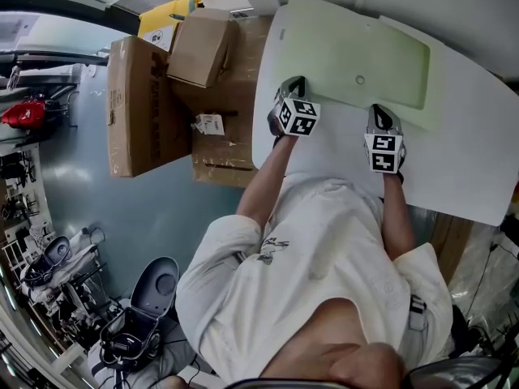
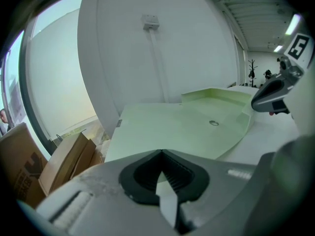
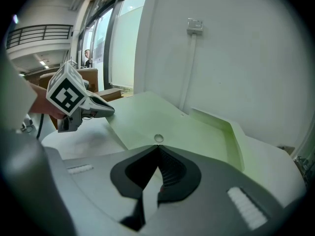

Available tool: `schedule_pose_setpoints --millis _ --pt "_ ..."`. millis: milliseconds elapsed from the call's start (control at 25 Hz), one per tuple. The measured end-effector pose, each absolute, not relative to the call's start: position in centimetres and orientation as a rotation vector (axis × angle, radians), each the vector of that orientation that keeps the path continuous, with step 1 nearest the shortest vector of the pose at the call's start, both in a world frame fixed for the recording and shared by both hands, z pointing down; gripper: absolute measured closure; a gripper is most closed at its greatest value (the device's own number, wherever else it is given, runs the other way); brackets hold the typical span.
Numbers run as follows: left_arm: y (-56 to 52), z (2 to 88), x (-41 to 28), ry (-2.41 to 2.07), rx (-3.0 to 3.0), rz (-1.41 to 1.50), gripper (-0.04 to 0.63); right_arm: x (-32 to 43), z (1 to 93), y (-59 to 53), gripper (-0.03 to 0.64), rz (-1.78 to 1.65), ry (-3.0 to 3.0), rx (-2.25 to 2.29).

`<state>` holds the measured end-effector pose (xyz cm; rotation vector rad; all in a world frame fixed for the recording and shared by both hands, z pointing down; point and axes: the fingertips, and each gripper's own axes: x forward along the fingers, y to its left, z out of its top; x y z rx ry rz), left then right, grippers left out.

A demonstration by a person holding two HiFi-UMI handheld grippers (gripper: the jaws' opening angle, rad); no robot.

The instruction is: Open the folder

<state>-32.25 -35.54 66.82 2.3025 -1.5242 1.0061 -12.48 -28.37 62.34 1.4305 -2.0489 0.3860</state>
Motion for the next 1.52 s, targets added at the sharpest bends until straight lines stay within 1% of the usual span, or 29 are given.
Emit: schedule_pose_setpoints --millis 240,600,840,1280,1520 --pt "-34.6 64.9 -31.6 -1.58 2.313 0.923 0.595 -11.3 61.0 -28.2 0.617 0.395 -2.072 1.466" --pt "-32.1 62.2 -27.6 -1.587 2.327 0.854 0.595 -8.2 59.5 -27.7 0.617 0.393 -2.107 1.476" --pt "-30.8 61.0 -23.9 -1.579 2.327 0.722 0.595 -5.4 58.4 -26.9 0.616 0.377 -2.125 1.468" --pt "-28.1 58.1 -15.5 -1.505 2.436 0.661 0.595 1.5 56.9 -25.7 0.615 0.403 -2.122 1.564" --pt "-28.3 55.5 -13.2 -1.526 2.48 0.537 0.595 3.4 55.0 -25.6 0.617 0.369 -2.133 1.603"
